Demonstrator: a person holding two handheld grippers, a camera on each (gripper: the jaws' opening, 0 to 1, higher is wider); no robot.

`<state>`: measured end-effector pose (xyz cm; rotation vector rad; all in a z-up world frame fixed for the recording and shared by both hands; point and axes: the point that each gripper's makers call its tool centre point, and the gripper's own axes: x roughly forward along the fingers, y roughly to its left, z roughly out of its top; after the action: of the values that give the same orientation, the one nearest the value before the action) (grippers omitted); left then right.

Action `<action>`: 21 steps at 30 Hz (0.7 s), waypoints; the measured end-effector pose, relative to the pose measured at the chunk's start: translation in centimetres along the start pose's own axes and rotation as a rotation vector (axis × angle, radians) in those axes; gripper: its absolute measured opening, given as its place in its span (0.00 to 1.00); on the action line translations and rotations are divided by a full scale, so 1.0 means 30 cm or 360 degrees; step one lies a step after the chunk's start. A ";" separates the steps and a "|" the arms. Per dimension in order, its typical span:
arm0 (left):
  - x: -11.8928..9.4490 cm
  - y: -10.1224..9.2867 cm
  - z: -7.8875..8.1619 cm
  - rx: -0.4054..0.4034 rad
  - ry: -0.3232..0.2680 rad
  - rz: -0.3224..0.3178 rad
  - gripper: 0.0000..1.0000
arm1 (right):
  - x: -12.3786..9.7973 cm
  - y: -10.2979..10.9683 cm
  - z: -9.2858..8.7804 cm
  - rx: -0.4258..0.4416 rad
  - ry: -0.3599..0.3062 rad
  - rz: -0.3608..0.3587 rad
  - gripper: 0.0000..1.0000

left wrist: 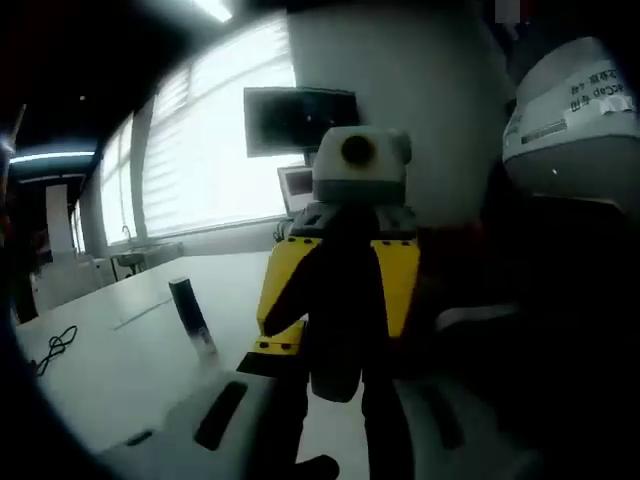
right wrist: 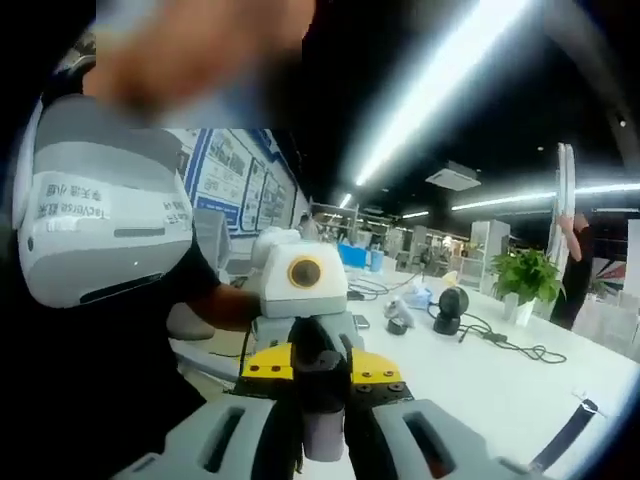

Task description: Pick up cosmetic bottle twist off cap place on table pick up cap screw tight cap place on table

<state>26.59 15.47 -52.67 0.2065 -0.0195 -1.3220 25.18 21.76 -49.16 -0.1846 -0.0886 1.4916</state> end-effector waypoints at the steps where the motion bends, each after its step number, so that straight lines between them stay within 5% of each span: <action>1: 0.000 0.000 0.000 0.0015 0.0010 0.0022 0.09 | -0.003 -0.002 0.001 0.0004 -0.0014 -0.0022 0.09; 21: 0.014 0.035 -0.002 0.0041 0.0062 0.0267 0.07 | -0.041 -0.060 0.006 -0.0013 -0.0085 -0.0419 0.07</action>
<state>27.72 15.33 -52.60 0.2473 -0.0207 -1.1511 26.83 20.44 -48.58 -0.1344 -0.1560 1.2339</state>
